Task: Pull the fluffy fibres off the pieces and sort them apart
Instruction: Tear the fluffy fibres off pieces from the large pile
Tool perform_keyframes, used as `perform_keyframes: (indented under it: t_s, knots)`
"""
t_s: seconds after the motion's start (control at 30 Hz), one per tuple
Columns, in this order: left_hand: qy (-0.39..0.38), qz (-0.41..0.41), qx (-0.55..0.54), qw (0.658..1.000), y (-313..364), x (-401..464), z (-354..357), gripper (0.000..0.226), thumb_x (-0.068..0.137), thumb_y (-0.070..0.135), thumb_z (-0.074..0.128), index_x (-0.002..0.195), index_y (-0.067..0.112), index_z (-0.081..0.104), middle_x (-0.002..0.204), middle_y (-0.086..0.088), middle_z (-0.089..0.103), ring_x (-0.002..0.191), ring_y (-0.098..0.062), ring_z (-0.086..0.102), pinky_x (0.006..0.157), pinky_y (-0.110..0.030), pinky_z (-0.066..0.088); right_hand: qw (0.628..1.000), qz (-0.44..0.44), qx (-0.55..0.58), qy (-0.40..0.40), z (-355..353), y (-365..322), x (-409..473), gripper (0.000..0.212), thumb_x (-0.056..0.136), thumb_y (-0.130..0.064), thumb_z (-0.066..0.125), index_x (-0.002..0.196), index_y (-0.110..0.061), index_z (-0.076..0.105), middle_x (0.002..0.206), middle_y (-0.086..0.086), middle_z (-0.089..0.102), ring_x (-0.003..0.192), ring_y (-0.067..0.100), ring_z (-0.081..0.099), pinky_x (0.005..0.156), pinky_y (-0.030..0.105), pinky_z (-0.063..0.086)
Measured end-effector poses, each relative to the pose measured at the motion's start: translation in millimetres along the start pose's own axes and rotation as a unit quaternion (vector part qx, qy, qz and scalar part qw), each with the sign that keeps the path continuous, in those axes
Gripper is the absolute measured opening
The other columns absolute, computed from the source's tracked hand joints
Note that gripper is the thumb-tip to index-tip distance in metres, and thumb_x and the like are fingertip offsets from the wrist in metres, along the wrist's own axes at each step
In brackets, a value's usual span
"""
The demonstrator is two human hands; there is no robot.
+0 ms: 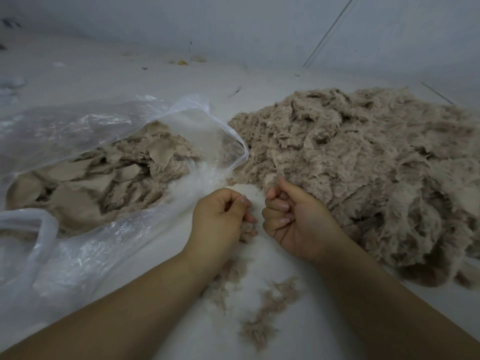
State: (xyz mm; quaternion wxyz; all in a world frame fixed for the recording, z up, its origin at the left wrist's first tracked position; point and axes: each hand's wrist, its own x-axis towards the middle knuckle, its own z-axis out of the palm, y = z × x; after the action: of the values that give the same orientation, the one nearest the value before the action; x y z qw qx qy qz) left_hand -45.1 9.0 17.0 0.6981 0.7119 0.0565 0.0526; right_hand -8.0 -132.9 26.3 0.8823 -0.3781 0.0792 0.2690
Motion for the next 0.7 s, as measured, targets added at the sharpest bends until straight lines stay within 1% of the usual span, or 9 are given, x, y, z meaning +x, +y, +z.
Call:
perform_keyframes:
  t_s: [0.1, 0.2, 0.3, 0.33, 0.4, 0.47, 0.53, 0.57, 0.7]
  knots:
    - [0.008, 0.020, -0.002, 1.000, 0.6, -15.1, 9.9, 0.023, 0.098, 0.009, 0.052, 0.080, 0.002, 0.065, 0.064, -0.003, 0.068, 0.050, -0.008, 0.060, 0.049, -0.019, 0.048, 1.000, 0.002, 0.005, -0.004, -0.3, -0.5, -1.0, 0.041, 0.100, -0.039, 0.043, 0.072, -0.009, 0.051, 0.049, -0.006, 0.031, 0.037, 0.003, 0.023, 0.034, 0.014, 0.027]
    - [0.018, 0.037, -0.014, 0.999, -1.0, -33.0, 12.7, 0.024, 0.098, 0.010, 0.051, 0.080, 0.009, 0.067, 0.068, -0.006, 0.069, 0.060, -0.015, 0.063, 0.055, -0.020, 0.049, 1.000, 0.013, 0.023, -0.014, -1.8, -1.6, -2.1, 0.041, 0.100, -0.040, 0.043, 0.073, -0.009, 0.051, 0.049, -0.006, 0.031, 0.037, 0.003, 0.024, 0.033, 0.013, 0.025]
    - [-0.033, 0.021, -0.052, 0.998, -3.0, -56.1, 14.4, 0.025, 0.100, 0.008, 0.045, 0.093, 0.012, 0.068, 0.070, -0.009, 0.072, 0.061, -0.014, 0.065, 0.055, -0.017, 0.048, 0.999, 0.016, 0.033, -0.024, -3.1, -2.1, -1.5, 0.042, 0.100, -0.040, 0.043, 0.073, -0.009, 0.051, 0.049, -0.006, 0.031, 0.037, 0.003, 0.024, 0.031, 0.013, 0.024]
    - [-0.059, 0.008, -0.067, 0.996, -2.4, -60.9, 15.1, 0.026, 0.101, 0.007, 0.044, 0.096, 0.012, 0.068, 0.072, -0.011, 0.073, 0.064, -0.017, 0.067, 0.058, -0.019, 0.050, 0.999, 0.015, 0.034, -0.025, -3.2, -2.0, -1.0, 0.042, 0.100, -0.040, 0.043, 0.073, -0.009, 0.051, 0.049, -0.006, 0.031, 0.037, 0.003, 0.024, 0.031, 0.013, 0.024]
    - [-0.086, -0.011, -0.093, 0.992, 1.3, -60.3, 12.7, 0.030, 0.098, 0.002, 0.044, 0.093, 0.012, 0.072, 0.074, -0.017, 0.073, 0.072, -0.030, 0.071, 0.064, -0.026, 0.056, 0.999, 0.009, 0.033, -0.029, -4.0, -1.4, -0.9, 0.042, 0.100, -0.040, 0.043, 0.073, -0.009, 0.052, 0.049, -0.006, 0.031, 0.036, 0.003, 0.024, 0.031, 0.013, 0.024]
    - [-0.086, -0.002, -0.102, 0.991, 5.6, -51.0, 4.7, 0.036, 0.092, -0.006, 0.043, 0.088, 0.012, 0.074, 0.067, -0.024, 0.069, 0.066, -0.040, 0.069, 0.061, -0.031, 0.057, 0.999, 0.009, 0.034, -0.038, -5.4, -0.7, -1.7, 0.042, 0.099, -0.040, 0.044, 0.073, -0.009, 0.053, 0.050, -0.006, 0.031, 0.037, 0.003, 0.024, 0.033, 0.012, 0.024]
    - [-0.072, 0.023, -0.106, 0.992, 8.2, -41.1, -2.3, 0.038, 0.090, -0.009, 0.040, 0.088, 0.009, 0.073, 0.061, -0.028, 0.065, 0.052, -0.041, 0.065, 0.053, -0.034, 0.056, 0.998, 0.015, 0.035, -0.044, -6.8, -0.9, -2.5, 0.041, 0.099, -0.041, 0.045, 0.073, -0.009, 0.054, 0.051, -0.006, 0.031, 0.038, 0.003, 0.025, 0.034, 0.012, 0.025]
    - [-0.062, 0.031, -0.106, 0.992, 7.9, -37.9, -3.9, 0.037, 0.090, -0.010, 0.039, 0.089, 0.007, 0.072, 0.061, -0.028, 0.065, 0.050, -0.041, 0.064, 0.052, -0.035, 0.055, 0.998, 0.017, 0.035, -0.045, -7.1, -1.1, -2.6, 0.041, 0.099, -0.041, 0.045, 0.073, -0.010, 0.054, 0.051, -0.007, 0.031, 0.038, 0.003, 0.025, 0.034, 0.012, 0.026]
    - [-0.043, 0.020, -0.134, 0.990, 5.1, -28.6, 4.5, 0.029, 0.092, -0.010, 0.038, 0.091, -0.002, 0.065, 0.067, -0.031, 0.066, 0.059, -0.046, 0.067, 0.064, -0.044, 0.059, 0.999, 0.012, 0.034, -0.038, -5.7, -1.6, -1.9, 0.041, 0.099, -0.040, 0.045, 0.073, -0.010, 0.054, 0.051, -0.006, 0.032, 0.038, 0.003, 0.025, 0.034, 0.012, 0.025]
